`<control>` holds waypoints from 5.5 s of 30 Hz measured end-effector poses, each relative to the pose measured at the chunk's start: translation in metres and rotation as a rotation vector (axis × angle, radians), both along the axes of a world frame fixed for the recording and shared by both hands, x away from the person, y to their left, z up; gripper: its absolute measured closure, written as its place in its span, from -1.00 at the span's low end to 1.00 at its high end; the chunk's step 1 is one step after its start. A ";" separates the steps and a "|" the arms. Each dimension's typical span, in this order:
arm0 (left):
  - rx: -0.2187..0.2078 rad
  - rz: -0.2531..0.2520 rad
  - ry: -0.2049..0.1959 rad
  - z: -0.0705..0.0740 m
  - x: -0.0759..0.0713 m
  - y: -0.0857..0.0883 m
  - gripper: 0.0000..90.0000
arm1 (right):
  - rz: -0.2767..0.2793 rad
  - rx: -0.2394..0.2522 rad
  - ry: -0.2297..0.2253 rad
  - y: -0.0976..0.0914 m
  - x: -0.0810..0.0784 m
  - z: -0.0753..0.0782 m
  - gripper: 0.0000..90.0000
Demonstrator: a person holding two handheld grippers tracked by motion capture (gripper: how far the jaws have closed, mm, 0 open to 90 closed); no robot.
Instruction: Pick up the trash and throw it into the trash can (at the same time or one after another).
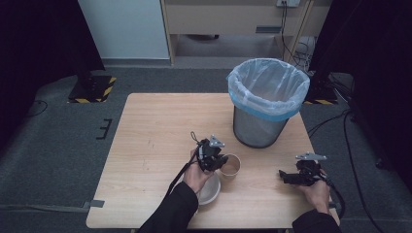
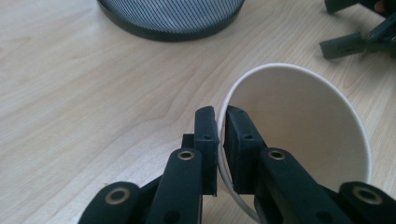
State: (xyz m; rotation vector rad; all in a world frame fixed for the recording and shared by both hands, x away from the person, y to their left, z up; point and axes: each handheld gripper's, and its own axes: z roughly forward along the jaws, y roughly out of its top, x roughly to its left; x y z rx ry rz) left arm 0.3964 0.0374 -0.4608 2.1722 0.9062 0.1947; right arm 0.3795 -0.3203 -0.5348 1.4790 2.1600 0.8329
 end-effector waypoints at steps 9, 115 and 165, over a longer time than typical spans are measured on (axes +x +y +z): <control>-0.042 0.015 -0.085 0.030 -0.003 0.014 0.85 | 0.000 0.000 -0.001 0.000 0.000 0.000 -0.99; -0.279 0.133 -0.449 0.227 0.116 -0.073 0.76 | -0.003 0.002 -0.009 0.002 0.003 -0.001 -0.99; -0.226 0.149 -0.353 0.119 -0.057 0.113 -0.31 | -0.011 0.002 -0.007 0.002 0.002 -0.001 -0.99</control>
